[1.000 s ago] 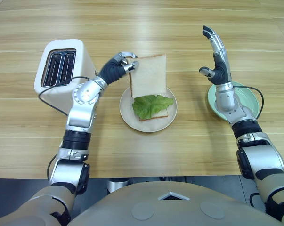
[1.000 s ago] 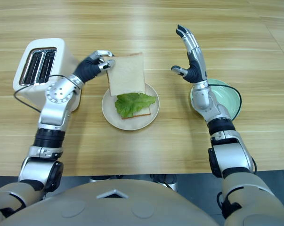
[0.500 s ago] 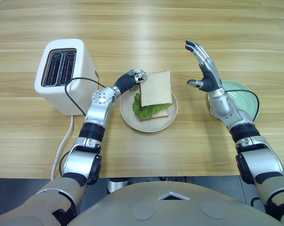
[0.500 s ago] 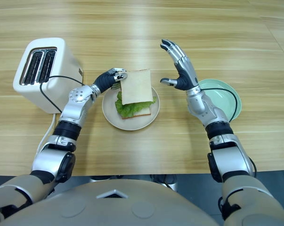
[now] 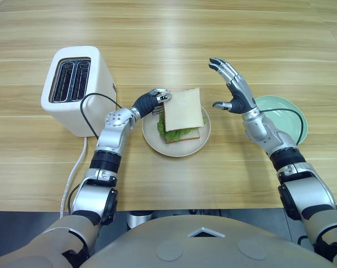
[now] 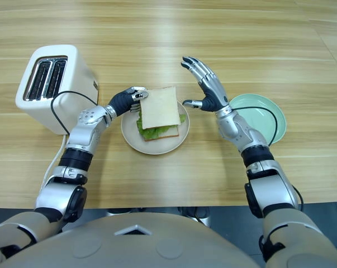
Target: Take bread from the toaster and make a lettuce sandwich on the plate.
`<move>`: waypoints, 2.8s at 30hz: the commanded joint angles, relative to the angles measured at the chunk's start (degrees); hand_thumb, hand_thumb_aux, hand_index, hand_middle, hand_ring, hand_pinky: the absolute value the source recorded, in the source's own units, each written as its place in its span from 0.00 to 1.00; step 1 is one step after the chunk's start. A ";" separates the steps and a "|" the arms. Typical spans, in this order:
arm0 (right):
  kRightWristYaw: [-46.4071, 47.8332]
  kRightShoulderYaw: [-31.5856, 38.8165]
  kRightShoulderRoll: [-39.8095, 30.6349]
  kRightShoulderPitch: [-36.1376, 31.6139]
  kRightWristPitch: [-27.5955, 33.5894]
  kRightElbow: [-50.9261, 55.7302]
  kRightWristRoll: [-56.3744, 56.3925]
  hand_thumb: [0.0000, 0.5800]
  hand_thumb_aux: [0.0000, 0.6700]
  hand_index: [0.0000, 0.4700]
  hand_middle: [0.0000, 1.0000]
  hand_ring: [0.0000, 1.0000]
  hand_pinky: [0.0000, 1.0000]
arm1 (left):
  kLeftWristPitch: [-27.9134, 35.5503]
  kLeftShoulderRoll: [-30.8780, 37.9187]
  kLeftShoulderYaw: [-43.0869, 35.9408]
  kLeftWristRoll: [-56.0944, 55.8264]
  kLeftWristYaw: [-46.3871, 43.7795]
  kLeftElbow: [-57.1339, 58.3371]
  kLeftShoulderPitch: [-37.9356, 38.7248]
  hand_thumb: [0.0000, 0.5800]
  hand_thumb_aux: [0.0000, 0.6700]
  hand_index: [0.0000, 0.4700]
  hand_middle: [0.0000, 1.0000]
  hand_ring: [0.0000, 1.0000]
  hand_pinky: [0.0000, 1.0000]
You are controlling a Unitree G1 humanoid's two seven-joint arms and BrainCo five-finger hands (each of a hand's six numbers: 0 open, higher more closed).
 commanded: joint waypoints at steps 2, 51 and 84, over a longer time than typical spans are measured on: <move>0.09 1.97 -0.93 0.82 0.55 -1.55 -2.66 0.00 0.00 0.00 0.00 0.00 0.00 | -2.66 0.96 -2.10 3.77 1.69 1.99 0.12 1.00 1.00 0.98 1.00 1.00 1.00; 43.28 18.78 3.03 1.83 4.02 7.65 4.14 0.00 0.00 0.00 0.00 0.00 0.00 | -13.63 1.64 -4.86 12.59 8.79 9.00 -2.48 1.00 1.00 0.98 1.00 1.00 1.00; 44.98 3.50 6.03 4.28 5.74 -13.42 33.96 0.00 0.00 0.00 0.00 0.00 0.00 | -17.40 7.83 -0.66 34.59 45.53 -35.45 5.24 0.00 0.00 0.00 1.00 1.00 1.00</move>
